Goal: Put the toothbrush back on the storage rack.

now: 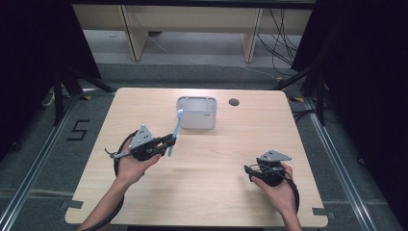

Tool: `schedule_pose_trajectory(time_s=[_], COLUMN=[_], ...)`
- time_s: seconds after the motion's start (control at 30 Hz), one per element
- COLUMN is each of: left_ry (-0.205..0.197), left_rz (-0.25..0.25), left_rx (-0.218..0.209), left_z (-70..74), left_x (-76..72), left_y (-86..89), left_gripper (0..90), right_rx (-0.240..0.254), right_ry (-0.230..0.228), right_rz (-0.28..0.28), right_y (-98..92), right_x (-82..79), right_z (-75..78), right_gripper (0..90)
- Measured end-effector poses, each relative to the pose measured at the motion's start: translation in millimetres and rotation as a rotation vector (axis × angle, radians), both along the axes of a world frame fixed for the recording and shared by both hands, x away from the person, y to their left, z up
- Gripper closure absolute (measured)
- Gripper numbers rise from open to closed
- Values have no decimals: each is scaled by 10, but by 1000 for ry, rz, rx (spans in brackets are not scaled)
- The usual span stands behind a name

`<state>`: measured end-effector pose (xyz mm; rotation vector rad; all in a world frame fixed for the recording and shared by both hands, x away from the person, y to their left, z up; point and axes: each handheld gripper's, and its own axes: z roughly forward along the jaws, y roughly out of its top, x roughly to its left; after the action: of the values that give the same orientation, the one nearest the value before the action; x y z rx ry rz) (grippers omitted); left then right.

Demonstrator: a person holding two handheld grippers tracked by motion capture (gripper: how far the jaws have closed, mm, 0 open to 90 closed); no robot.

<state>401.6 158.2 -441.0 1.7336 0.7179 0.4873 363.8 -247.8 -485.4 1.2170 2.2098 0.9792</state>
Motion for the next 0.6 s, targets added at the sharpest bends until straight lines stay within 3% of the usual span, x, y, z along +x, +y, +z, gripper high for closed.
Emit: schedule_pose_trajectory(time_s=[0.27,0.57,0.6], left_ry=[-55,-83,-86], left_rz=[21,42,48], left_rx=[-47,-119,-131], left_z=[29,33,32], left_x=[114,204,212], left_y=[6,8,7], left_gripper=[786,786,786], right_rx=[3,4,22], right_ry=[-2,-4,18], right_rz=[-3,-4,-25], right_y=[6,1,24], right_x=[0,1,-22], right_z=[3,0,2], right_gripper=[411,412,412])
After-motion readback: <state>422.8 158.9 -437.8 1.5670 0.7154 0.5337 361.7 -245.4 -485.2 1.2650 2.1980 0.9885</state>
